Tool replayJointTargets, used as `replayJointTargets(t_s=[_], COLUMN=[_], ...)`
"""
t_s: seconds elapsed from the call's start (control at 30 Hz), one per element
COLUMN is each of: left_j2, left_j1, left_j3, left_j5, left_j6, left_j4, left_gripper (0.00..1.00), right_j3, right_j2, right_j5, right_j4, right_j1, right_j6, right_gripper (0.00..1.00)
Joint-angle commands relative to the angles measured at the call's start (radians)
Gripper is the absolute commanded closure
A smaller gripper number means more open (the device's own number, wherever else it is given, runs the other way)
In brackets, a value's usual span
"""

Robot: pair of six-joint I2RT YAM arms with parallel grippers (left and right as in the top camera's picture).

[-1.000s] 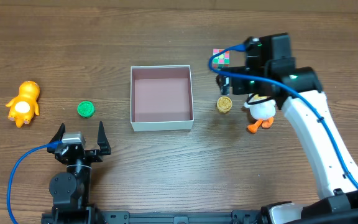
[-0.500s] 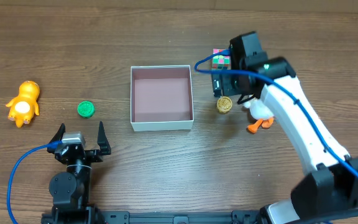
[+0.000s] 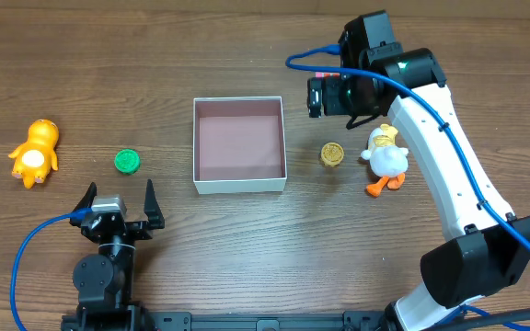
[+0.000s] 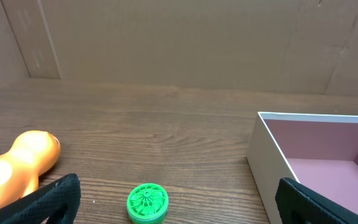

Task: Pack container
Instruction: 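Lower the right gripper over the Rubik's cube and close on it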

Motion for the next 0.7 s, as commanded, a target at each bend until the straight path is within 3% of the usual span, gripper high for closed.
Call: replayJointTargets(t_s=[0.0,0.33,0.67], left_j2=[-0.01,-0.01,-0.01], left_j1=[0.004,0.004,0.004], left_j3=[-0.003,-0.003,-0.003], left_j5=[-0.006,-0.006,-0.006], left_j6=[0.022,0.022,0.022], left_j4=[0.0,0.0,0.0], left_gripper=[0.0,0.0,0.0], right_j3=[0.027,0.121,0.127], right_j2=[0.014,0.232,0.269], right_j5=[0.048,0.192,0.226], right_j4=[0.04,0.094,0.24], right_j1=[0.002,0.002,-0.003], right_j6=[-0.003,0.002,0.104], right_gripper=[0.0,0.0,0.0])
